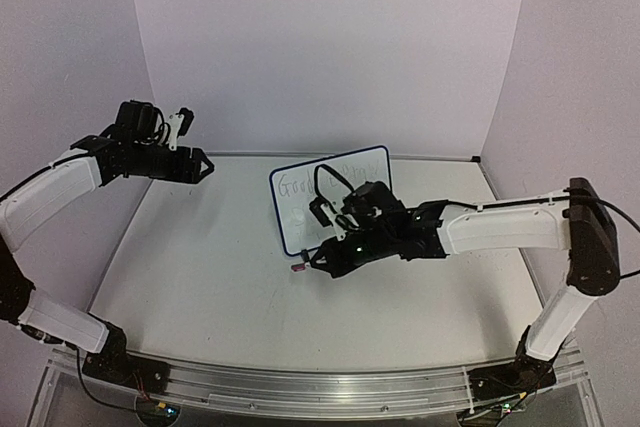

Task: Write a sentence on the whiteboard
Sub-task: Put down the whiteboard marker at the center of the board, then reset both arms

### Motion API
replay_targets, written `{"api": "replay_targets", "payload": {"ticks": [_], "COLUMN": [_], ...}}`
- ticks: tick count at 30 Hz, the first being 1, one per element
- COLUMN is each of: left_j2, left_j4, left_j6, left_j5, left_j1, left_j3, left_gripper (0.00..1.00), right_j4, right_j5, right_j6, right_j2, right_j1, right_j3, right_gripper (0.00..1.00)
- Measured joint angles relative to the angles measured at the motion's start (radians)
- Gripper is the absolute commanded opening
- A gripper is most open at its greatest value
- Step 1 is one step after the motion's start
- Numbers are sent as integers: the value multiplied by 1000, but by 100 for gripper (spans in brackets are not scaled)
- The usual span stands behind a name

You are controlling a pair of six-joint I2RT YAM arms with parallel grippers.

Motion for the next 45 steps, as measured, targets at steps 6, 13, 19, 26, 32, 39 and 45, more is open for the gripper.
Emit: {"api": "replay_targets", "payload": {"ticks": [6, 13, 19, 26, 32, 39, 45], "left_j2": [0, -8, -9, -9, -6, -5, -31], "left_j4": [9, 35, 42, 42, 42, 43, 53], "left_j6": [-19, -19, -20, -46, -92, -142, -138], "left_j5": [-46, -82, -93, -120, -127, -169, -230], "left_j1": [-2, -2, -2, 27, 124, 234, 234], "left_j3": [-51, -73, -75, -75, -84, -95, -111], "left_gripper": [74, 75, 79, 91, 99, 99, 99], "right_j4": [116, 146, 149, 82, 53, -56, -84], "right_j5": [73, 129, 219, 306, 260, 238, 267], "right_j6": [35, 53, 31, -5, 3, -18, -56], "right_j2": [192, 264, 245, 106, -13, -169, -360], "right_j1": [48, 60, 60, 29, -180, -497, -649], "right_j3": [55, 89, 64, -7, -88, -190, -211], "right_gripper": [6, 46, 68, 98, 98, 98, 98]}}
